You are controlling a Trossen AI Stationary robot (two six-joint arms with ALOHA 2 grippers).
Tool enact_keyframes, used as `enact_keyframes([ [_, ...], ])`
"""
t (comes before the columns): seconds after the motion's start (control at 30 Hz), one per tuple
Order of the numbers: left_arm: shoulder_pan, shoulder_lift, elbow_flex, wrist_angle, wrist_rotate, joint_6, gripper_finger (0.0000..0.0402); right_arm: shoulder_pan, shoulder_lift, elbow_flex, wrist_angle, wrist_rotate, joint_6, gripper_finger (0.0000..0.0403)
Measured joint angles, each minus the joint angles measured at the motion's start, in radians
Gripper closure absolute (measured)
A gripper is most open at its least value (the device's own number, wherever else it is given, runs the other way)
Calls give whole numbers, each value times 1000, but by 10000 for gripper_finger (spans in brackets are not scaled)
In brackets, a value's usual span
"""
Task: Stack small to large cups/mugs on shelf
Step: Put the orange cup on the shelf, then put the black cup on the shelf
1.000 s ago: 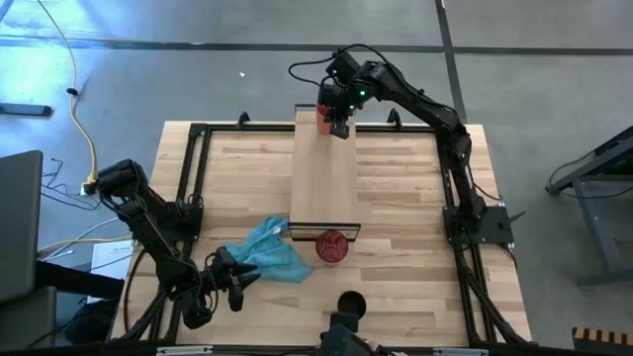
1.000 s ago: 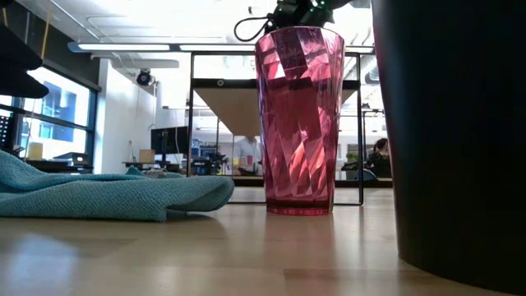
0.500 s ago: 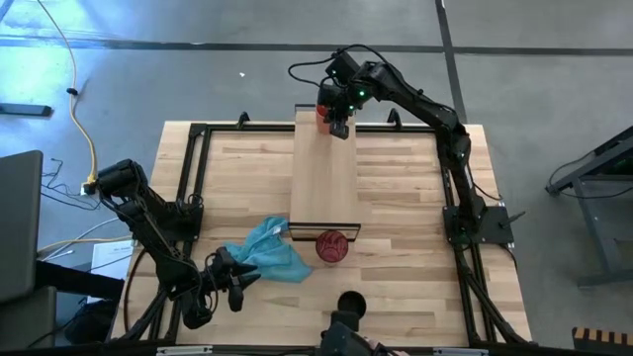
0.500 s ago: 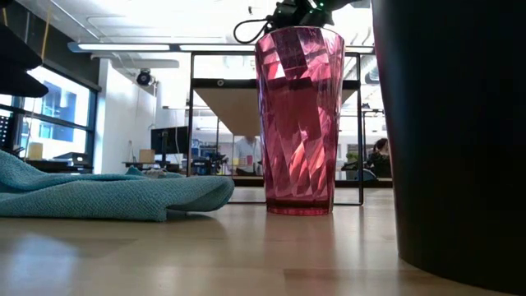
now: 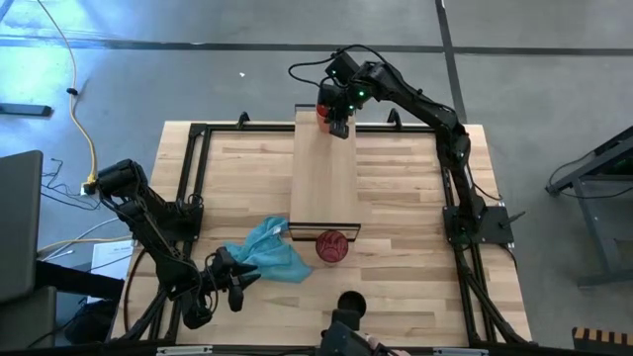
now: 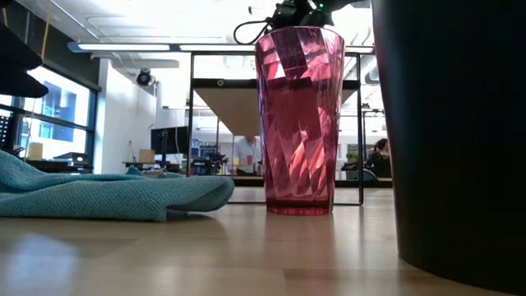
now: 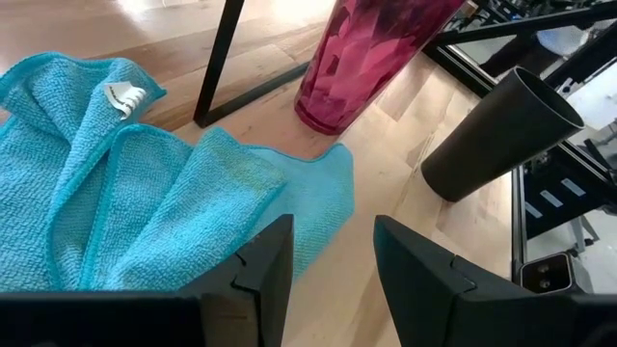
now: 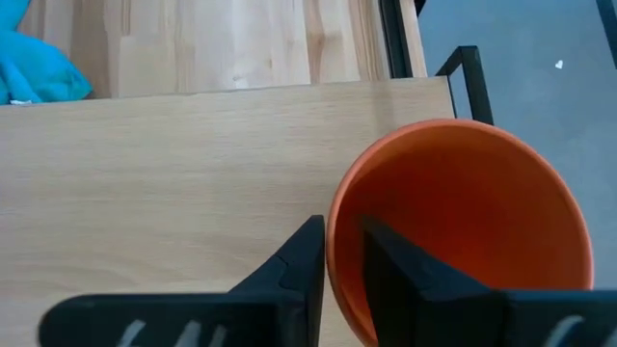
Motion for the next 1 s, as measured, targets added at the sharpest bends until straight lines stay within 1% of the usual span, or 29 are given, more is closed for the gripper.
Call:
enact_keyframes([
  [0.2, 0, 0, 0, 0, 0, 0, 268, 0, 0, 0, 11, -1, 1, 341],
  [0.63, 0, 0, 0, 0, 0, 0, 268, 0, 0, 0, 18, -4, 7, 289],
  [1.0, 0, 0, 0, -4, 0, 0, 268, 7, -1, 2, 19, -4, 7, 272],
])
